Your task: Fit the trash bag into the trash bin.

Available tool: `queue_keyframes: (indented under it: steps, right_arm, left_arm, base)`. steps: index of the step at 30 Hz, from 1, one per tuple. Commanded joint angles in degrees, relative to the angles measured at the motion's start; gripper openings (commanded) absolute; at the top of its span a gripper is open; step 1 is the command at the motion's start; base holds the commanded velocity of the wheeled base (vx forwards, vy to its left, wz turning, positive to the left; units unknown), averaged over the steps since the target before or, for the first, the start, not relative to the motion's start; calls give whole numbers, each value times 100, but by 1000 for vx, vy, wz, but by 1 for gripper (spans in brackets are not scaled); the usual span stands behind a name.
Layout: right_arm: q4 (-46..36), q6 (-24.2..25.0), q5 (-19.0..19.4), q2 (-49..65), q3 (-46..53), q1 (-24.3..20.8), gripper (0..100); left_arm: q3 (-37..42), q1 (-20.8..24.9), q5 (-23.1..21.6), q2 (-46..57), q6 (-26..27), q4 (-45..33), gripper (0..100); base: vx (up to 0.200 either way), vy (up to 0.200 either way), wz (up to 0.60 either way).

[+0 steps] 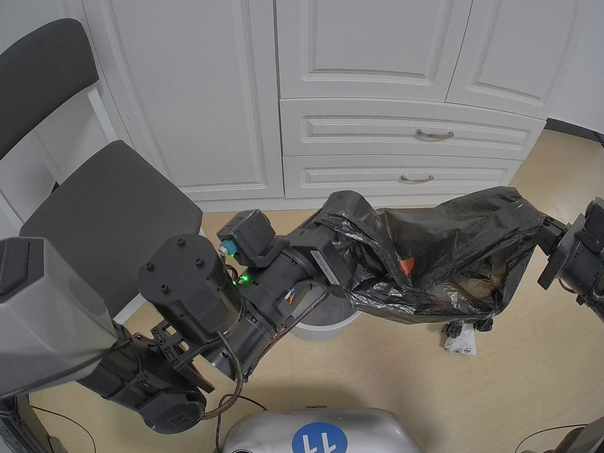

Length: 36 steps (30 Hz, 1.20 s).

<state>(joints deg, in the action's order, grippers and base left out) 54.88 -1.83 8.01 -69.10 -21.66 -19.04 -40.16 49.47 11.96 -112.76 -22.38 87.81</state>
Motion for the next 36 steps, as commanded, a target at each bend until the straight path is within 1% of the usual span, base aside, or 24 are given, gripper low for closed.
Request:
queue_keyframes:
  steps: [1,7,9,14,16,18,19,20,22,27,29,32,36]
  right_arm:
    - [23,-54,-133,-7,31,-135,0]
    - [49,-72,-124,-16,48,-135,0]
    - [84,-230,-107,-16,74,-135,0]
    - [102,-327,-89,-78,92,-144,0]
    - [181,-292,-89,-245,57,-196,0]
    - [559,-257,-107,-508,66,-214,0]
    - [603,-257,-107,-535,66,-214,0]
    - [1156,-186,-133,-869,74,-214,0]
    - [1912,-11,-238,-1273,66,-214,0]
    - [3468,200,-731,-2389,-180,-258,0]
    - [3512,262,-871,-2881,-400,-249,0]
    - [3512,482,-1073,-3163,-717,-258,0]
    - [3512,860,-1126,-3444,-1024,-249,0]
  left_arm:
    - [-335,-60,175,-62,6,-1,0]
    - [-669,-122,360,-246,6,-1,0]
    - [-854,-157,456,-396,-3,-1,0]
    - [-1179,-210,465,-510,6,-1,0]
    - [-1539,-280,456,-607,23,-1,0]
    - [-1882,-385,448,-730,41,-1,0]
    - [-1908,-394,448,-738,41,-1,0]
    - [-2102,-500,439,-817,41,-1,0]
    - [-2277,-614,430,-861,32,-1,0]
    - [-2655,-772,430,-1002,41,-9,0]
    - [-2796,-807,448,-1090,41,-9,0]
    - [-2972,-895,474,-1195,50,-9,0]
    - [-3051,-992,465,-1222,50,-9,0]
  base:
    - [0,0,0]
    - [0,0,0]
    - [0,0,0]
    - [0,0,0]
    - [0,0,0]
    - [0,0,0]
    - [0,0,0]
    - [0,0,0]
    - [0,0,0]
    - [0,0,0]
    - [0,0,0]
    - [0,0,0]
    - [0,0,0]
